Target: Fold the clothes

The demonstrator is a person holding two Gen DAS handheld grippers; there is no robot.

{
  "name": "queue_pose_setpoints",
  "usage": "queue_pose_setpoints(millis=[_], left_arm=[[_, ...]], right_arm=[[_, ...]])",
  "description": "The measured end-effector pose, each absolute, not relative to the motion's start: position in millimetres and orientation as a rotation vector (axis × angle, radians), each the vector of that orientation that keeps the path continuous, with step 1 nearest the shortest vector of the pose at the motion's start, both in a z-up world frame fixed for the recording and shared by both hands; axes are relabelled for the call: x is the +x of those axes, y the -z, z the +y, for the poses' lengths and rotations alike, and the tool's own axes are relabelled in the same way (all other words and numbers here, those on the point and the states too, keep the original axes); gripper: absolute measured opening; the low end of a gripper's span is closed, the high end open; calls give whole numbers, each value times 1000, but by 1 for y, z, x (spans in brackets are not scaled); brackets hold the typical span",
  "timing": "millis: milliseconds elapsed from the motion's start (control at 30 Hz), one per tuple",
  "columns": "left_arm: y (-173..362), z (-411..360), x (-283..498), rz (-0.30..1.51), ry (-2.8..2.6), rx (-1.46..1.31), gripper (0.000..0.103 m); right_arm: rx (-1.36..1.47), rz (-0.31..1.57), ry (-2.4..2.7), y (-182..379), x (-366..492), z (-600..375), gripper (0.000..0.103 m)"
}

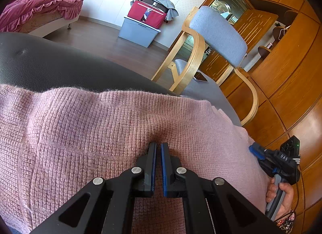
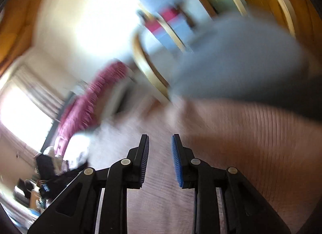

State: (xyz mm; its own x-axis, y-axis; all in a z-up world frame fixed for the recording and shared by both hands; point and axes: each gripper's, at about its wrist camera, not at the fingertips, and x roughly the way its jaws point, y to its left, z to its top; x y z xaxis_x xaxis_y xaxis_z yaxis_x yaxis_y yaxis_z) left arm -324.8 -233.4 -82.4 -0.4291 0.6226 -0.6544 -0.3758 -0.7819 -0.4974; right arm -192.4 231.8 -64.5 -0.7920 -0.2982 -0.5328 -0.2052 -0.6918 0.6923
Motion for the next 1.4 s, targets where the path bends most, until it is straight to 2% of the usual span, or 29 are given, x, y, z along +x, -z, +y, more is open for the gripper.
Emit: queue_pose_setpoints(millis=[200,433,700,833,1067,1100,1167,1233,1300,1400], left_arm=[[82,-234,-325,-370,-2214,-1175,3],[84,-233,-328,-383,-2206,-1175,3],[88,-240,-334,-449,-2161,-1172,3],[88,-239,-334,-452,-2159,-1172,3],[88,-239,-334,-453,-2159,-1172,3],[88,-238,-334,-453,-2160,-1172,3],[88,-238,-334,-452,-2160,-1172,3],[87,-238,-334,-450,-2161,-1171,3],[87,-237,-334,-447,-2163,-1171,3],[87,-237,-334,-447,-2163,-1171,3]], right_arm=[[893,-1417,2831,67,-153,280,16],[826,-1473,2882,67,-145,282,19],[903,-1436,2843,69,-163,271,24],[956,-1310,2853,50,-140,243,31],[1054,-1168,2969,52,-75,246,32],[1063,-1206,2992,60,-61,260,32],[925,-1399,2898,71,-42,283,31],[803,-1570,2862,82,-22,304,21],[767,-1631,2882,85,-12,314,12],[724,-1671,2901,86,-4,322,11]])
